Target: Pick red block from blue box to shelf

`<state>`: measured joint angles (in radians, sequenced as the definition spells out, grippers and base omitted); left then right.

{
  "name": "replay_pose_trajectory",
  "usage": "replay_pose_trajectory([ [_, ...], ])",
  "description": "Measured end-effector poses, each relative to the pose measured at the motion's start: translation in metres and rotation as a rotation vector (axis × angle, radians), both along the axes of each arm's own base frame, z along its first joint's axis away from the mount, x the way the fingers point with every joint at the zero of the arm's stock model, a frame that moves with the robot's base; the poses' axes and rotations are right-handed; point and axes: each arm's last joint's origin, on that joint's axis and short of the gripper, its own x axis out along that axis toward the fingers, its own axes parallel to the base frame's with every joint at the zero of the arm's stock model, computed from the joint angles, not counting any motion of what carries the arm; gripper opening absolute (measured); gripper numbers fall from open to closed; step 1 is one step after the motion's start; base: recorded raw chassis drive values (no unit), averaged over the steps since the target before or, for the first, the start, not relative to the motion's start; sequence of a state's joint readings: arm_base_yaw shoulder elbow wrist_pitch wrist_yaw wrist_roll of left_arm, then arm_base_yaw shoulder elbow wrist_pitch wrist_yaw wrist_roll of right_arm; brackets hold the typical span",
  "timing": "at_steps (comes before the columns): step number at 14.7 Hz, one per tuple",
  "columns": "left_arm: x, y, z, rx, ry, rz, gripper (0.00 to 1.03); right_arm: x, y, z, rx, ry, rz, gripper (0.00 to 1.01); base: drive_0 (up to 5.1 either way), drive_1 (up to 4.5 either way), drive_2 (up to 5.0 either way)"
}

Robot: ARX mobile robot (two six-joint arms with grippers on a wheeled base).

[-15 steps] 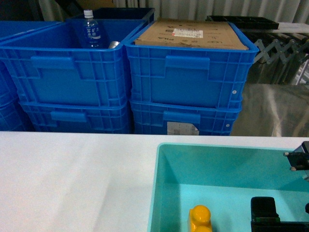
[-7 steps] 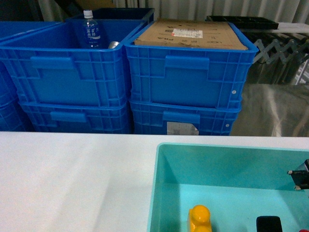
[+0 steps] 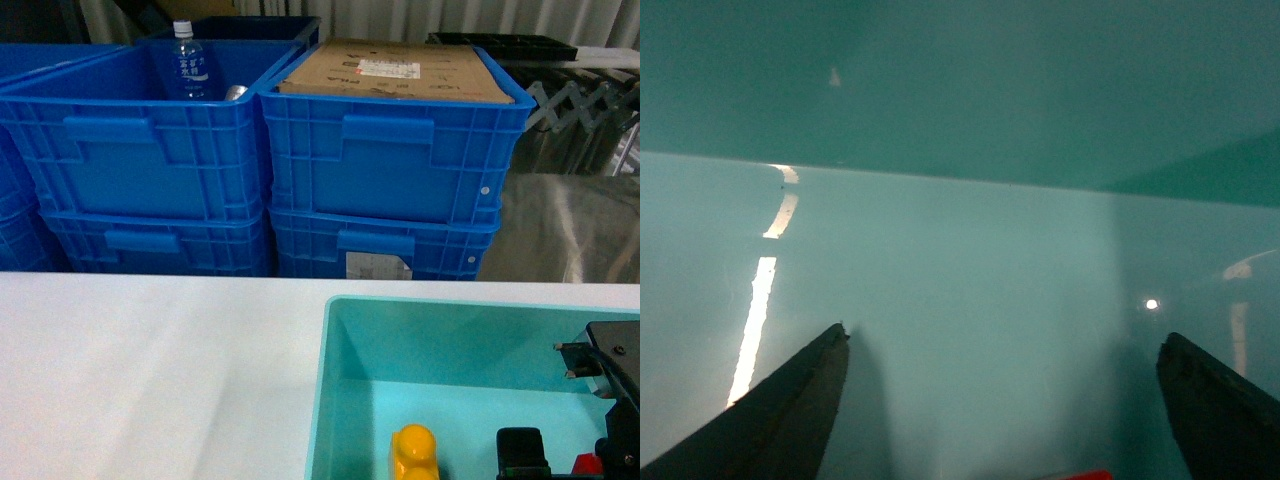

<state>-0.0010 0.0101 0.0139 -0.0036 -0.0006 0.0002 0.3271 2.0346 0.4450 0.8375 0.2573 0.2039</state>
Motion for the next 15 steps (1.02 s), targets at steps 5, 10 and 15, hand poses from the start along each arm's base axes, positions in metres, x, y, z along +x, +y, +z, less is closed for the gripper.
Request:
replay_pose_trajectory([
  [5, 0.000, 0.000, 0.000, 0.000, 0.000, 0.000, 0.98, 0.005, 0.001, -0.003, 0.018, 0.003, -0.038, 0.44, 0.0, 0.00, 0.0],
  [10, 0.000, 0.000, 0.000, 0.000, 0.000, 0.000, 0.98, -0.012, -0.006, 0.004, 0.018, 0.007, -0.027, 0.27, 0.0, 0.00, 0.0],
  [15, 0.000, 0.000, 0.000, 0.000, 0.000, 0.000, 0.98, -0.014, -0.012, 0.072, 0.028, -0.117, 0.121, 0.27, 0.0, 0.00, 0.0],
])
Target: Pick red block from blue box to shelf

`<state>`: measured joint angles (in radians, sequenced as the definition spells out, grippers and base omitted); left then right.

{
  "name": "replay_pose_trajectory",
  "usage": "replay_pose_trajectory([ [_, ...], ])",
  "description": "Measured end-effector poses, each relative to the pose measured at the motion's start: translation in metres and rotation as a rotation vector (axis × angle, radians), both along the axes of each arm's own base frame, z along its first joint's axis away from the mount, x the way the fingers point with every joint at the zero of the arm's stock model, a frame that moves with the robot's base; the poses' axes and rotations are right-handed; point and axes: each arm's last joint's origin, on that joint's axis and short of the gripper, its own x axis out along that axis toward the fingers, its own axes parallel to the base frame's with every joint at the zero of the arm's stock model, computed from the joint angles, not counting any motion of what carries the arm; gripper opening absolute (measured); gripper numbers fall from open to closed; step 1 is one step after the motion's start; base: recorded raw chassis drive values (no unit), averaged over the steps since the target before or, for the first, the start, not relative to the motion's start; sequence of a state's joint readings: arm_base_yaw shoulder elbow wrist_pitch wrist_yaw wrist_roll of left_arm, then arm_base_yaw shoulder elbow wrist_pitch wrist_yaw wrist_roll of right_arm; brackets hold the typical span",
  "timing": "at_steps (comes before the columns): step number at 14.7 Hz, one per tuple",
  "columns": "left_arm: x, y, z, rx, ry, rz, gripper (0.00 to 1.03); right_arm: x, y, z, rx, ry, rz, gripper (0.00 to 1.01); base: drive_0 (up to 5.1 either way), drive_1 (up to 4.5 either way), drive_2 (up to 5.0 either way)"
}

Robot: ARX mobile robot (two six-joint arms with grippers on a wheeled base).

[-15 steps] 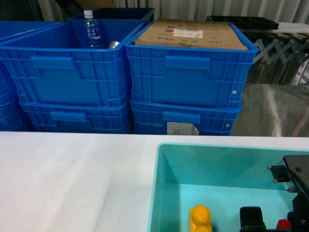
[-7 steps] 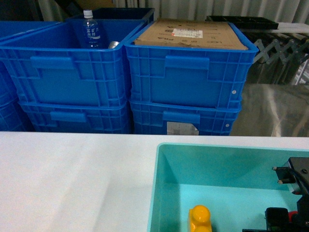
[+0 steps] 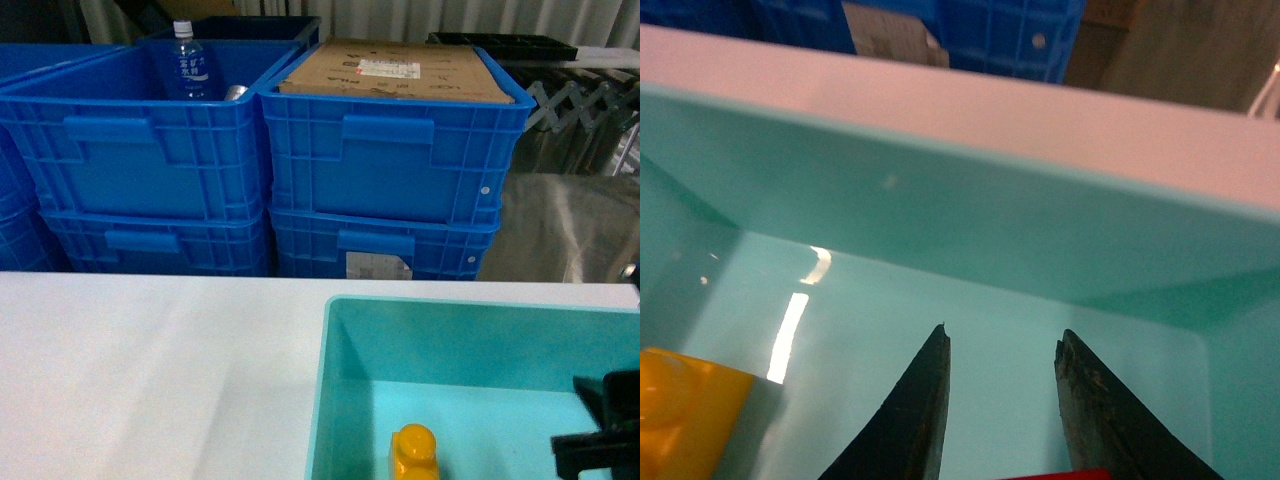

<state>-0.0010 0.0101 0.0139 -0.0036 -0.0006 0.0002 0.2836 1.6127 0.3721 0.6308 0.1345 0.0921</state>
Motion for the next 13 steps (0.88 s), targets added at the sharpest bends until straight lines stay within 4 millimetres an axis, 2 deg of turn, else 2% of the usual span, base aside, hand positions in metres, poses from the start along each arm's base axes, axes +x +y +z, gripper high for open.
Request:
replay_pose_trajectory([
  [3, 0.000, 0.000, 0.000, 0.000, 0.000, 0.000, 0.98, -0.004, -0.024, 0.066, 0.008, -0.168, 0.085, 0.27, 0.0, 0.00, 0.0],
  [4, 0.000, 0.000, 0.000, 0.000, 0.000, 0.000, 0.98, -0.014, -0.061, 0.113, -0.096, -0.522, -0.035, 0.27, 0.0, 0.00, 0.0],
  [5, 0.000, 0.000, 0.000, 0.000, 0.000, 0.000, 0.98, -0.038, -0.092, 0.106, -0.156, -0.629, -0.183, 0.27, 0.0, 0.00, 0.0],
  [6, 0.000, 0.000, 0.000, 0.000, 0.000, 0.000, 0.98, -0.059, -0.090, 0.109, -0.115, -0.670, -0.156, 0.27, 0.0, 0.00, 0.0],
  [7, 0.000, 0.000, 0.000, 0.000, 0.000, 0.000, 0.98, -0.070, -0.089, 0.108, -0.108, -0.670, -0.161, 0.27, 0.0, 0.00, 0.0],
  [9, 0.000, 0.000, 0.000, 0.000, 0.000, 0.000, 0.98, -0.079, -0.087, 0.106, -0.085, -0.664, -0.186, 0.27, 0.0, 0.00, 0.0],
  [11, 0.000, 0.000, 0.000, 0.000, 0.000, 0.000, 0.98, -0.090, -0.079, 0.085, -0.007, -0.516, -0.191, 0.27, 0.0, 0.00, 0.0],
  [13, 0.000, 0.000, 0.000, 0.000, 0.000, 0.000, 0.98, -0.092, -0.077, 0.076, 0.016, -0.456, -0.189, 0.27, 0.0, 0.00, 0.0],
])
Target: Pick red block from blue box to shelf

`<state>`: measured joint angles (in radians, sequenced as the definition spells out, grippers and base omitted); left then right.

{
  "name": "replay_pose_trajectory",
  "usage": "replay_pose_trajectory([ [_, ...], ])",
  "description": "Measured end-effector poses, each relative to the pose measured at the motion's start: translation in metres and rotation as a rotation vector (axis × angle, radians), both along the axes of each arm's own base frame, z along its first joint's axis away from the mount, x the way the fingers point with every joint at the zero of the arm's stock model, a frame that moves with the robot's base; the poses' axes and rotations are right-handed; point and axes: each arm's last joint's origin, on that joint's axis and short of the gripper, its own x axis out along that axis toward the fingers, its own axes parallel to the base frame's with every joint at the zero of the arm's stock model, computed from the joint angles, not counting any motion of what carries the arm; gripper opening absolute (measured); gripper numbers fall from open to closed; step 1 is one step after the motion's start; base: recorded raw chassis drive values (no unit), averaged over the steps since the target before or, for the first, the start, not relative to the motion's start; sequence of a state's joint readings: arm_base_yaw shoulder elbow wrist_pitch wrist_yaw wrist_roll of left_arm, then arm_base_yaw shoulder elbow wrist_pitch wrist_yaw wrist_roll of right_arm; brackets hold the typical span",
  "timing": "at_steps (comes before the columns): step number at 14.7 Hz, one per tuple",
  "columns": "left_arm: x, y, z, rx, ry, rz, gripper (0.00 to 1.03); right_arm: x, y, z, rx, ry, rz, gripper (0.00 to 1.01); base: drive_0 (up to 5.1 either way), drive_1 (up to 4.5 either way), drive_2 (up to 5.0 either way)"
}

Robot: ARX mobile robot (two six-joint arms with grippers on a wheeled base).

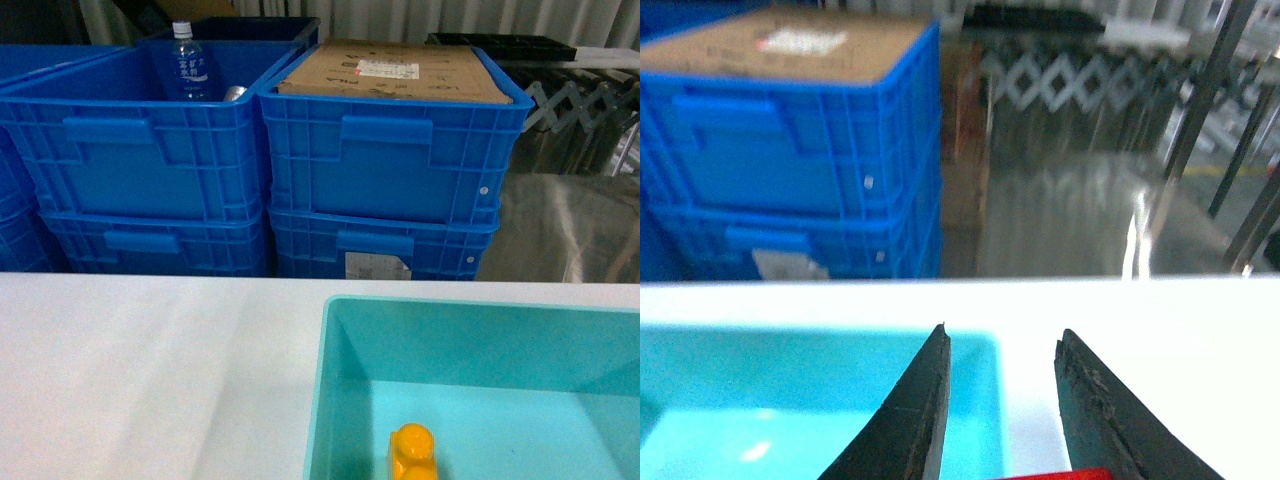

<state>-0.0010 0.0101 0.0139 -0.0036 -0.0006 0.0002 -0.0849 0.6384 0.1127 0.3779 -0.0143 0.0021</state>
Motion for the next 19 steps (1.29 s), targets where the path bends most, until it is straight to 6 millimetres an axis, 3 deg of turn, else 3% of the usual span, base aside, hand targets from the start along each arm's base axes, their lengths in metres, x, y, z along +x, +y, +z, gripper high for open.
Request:
replay_pose_trajectory([
  [5, 0.000, 0.000, 0.000, 0.000, 0.000, 0.000, 0.98, -0.003, -0.004, -0.011, 0.042, 0.072, -0.008, 0.27, 0.0, 0.00, 0.0],
  [10, 0.000, 0.000, 0.000, 0.000, 0.000, 0.000, 0.98, 0.001, -0.016, -0.006, 0.095, 0.111, 0.026, 0.27, 0.0, 0.00, 0.0],
  [19, 0.000, 0.000, 0.000, 0.000, 0.000, 0.000, 0.98, 0.002, 0.015, -0.005, 0.092, 0.112, 0.086, 0.27, 0.0, 0.00, 0.0],
])
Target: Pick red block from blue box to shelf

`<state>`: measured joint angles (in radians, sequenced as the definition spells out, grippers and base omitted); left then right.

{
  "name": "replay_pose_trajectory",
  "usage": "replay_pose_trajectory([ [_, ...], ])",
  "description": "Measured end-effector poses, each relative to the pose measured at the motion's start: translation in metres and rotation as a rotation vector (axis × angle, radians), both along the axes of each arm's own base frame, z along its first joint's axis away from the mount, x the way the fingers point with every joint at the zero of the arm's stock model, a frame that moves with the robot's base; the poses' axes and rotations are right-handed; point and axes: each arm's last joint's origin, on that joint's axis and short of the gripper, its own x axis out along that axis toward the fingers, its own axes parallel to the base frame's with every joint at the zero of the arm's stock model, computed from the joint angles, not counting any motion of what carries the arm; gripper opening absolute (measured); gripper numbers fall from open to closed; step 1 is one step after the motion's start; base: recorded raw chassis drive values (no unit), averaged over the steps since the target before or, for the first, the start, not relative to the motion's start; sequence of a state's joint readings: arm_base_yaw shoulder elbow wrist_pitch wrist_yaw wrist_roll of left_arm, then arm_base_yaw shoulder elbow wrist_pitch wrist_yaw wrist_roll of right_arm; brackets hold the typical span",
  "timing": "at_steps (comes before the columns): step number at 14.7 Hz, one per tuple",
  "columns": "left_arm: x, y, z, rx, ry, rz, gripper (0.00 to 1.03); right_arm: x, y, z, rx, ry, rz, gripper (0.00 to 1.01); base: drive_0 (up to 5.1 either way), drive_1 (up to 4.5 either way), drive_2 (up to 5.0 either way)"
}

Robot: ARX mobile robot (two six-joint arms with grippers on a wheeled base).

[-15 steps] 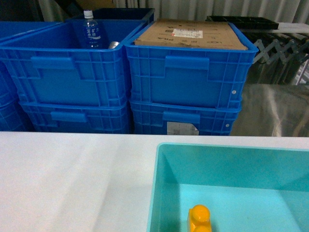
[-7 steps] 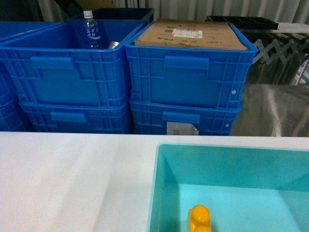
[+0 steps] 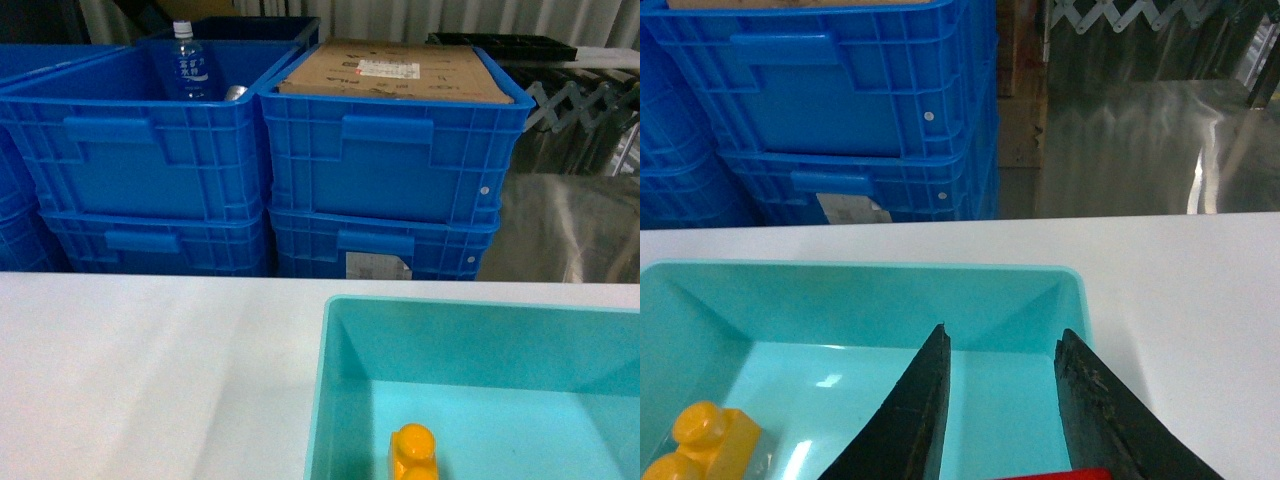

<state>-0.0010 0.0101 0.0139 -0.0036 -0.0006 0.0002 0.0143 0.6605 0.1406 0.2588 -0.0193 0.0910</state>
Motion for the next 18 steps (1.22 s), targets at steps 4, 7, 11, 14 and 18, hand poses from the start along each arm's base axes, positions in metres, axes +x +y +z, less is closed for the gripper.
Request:
replay_pose_trajectory([
  [4, 0.000, 0.000, 0.000, 0.000, 0.000, 0.000, 0.98, -0.005, 0.007, -0.001, -0.021, 0.012, 0.017, 0.27, 0.0, 0.00, 0.0],
  [7, 0.000, 0.000, 0.000, 0.000, 0.000, 0.000, 0.98, -0.008, 0.005, -0.001, -0.020, 0.000, 0.015, 0.27, 0.0, 0.00, 0.0],
  [11, 0.000, 0.000, 0.000, 0.000, 0.000, 0.000, 0.98, -0.012, 0.004, -0.002, -0.018, 0.008, 0.015, 0.27, 0.0, 0.00, 0.0],
  [14, 0.000, 0.000, 0.000, 0.000, 0.000, 0.000, 0.98, -0.011, 0.003, -0.003, -0.018, 0.012, 0.013, 0.27, 0.0, 0.00, 0.0],
  [18, 0.000, 0.000, 0.000, 0.000, 0.000, 0.000, 0.98, -0.011, 0.003, -0.004, -0.020, 0.014, 0.007, 0.27, 0.0, 0.00, 0.0],
])
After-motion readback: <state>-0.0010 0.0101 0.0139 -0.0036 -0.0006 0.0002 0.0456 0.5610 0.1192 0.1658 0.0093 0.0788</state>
